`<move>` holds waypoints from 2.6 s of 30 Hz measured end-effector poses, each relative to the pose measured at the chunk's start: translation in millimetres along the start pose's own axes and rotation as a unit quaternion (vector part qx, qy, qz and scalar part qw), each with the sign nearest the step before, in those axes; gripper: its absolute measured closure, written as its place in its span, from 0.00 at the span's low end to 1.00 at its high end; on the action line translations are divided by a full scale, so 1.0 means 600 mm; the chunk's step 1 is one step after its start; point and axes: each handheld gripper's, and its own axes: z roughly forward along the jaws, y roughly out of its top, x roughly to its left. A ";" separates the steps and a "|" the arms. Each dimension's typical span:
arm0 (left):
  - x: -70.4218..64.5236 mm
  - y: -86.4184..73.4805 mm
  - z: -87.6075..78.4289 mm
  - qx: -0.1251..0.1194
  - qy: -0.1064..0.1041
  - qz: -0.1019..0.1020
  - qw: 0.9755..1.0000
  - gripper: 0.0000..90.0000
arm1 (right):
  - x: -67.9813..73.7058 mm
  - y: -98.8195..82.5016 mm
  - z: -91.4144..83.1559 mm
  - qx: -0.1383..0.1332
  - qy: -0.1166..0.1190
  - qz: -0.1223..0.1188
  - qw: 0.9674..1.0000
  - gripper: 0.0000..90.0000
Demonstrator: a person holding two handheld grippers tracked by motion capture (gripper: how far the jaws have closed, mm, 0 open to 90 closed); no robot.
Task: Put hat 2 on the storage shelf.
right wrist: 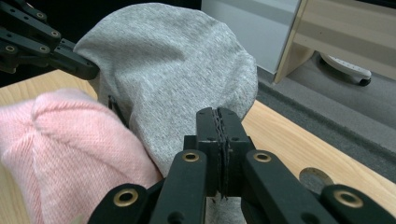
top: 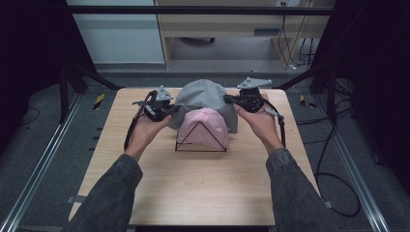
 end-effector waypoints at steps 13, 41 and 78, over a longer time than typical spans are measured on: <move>-0.013 -0.031 0.018 0.020 -0.009 -0.010 1.000 0.96 | 0.004 -0.039 0.006 0.018 0.005 0.014 1.000 0.99; -0.015 -0.068 0.028 0.046 -0.014 -0.021 0.999 0.96 | 0.013 -0.062 0.018 0.020 0.009 0.022 1.000 0.98; -0.031 -0.080 -0.032 0.060 0.016 -0.038 0.997 0.15 | 0.044 -0.063 -0.071 0.035 -0.060 0.026 0.997 0.26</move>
